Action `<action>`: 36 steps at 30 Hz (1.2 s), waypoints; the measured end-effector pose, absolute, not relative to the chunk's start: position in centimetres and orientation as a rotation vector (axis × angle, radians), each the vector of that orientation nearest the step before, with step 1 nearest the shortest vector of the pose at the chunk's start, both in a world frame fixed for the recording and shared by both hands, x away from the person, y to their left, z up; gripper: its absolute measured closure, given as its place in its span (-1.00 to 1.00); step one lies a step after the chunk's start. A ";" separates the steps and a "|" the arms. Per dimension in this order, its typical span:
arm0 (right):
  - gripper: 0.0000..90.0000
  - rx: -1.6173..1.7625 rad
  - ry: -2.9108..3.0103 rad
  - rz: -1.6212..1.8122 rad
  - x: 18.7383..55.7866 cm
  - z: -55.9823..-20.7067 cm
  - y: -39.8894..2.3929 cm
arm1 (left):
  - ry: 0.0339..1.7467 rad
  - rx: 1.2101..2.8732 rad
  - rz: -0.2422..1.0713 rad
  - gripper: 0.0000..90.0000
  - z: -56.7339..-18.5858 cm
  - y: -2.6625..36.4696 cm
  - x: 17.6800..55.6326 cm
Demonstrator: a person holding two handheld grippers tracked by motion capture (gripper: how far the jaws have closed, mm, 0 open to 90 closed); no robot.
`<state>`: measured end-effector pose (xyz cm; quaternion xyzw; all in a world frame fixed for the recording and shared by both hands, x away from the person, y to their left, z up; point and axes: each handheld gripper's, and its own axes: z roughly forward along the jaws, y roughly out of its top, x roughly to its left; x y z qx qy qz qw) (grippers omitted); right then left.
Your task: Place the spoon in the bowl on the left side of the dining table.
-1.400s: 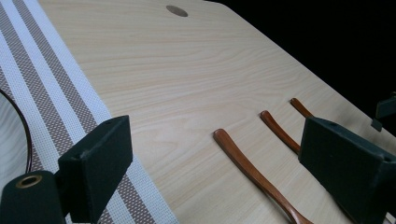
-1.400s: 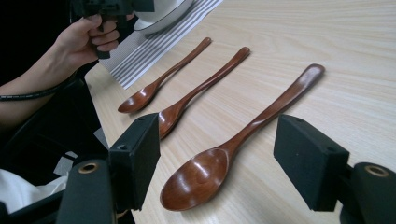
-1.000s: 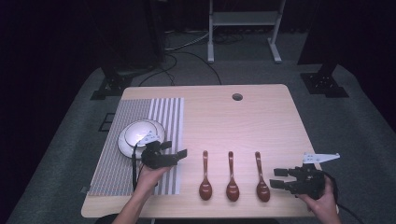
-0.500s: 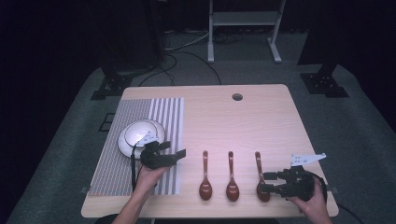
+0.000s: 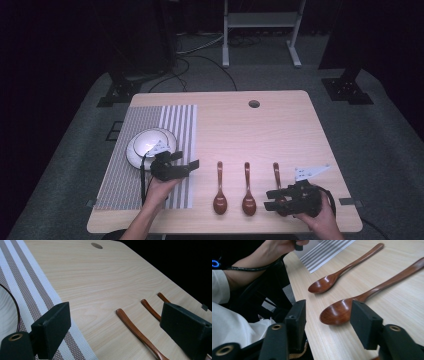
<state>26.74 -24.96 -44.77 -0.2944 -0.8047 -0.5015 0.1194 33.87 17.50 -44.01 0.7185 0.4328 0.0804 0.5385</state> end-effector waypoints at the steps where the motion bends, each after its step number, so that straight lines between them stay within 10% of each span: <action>1: 0.08 -0.858 -2.360 -1.457 26.7 -44.8 -24.6 | 1.031 1.710 0.190 -0.80 -44.0 17.5 33.9; 19: 0.83 -0.780 -2.461 -1.246 27.0 -46.3 -20.2 | 1.023 1.720 0.189 -0.80 -44.1 17.2 33.9; 36: 0.88 -0.789 -2.553 -1.156 26.4 -47.8 -18.8 | 0.990 1.742 0.166 -0.80 -44.1 16.0 33.6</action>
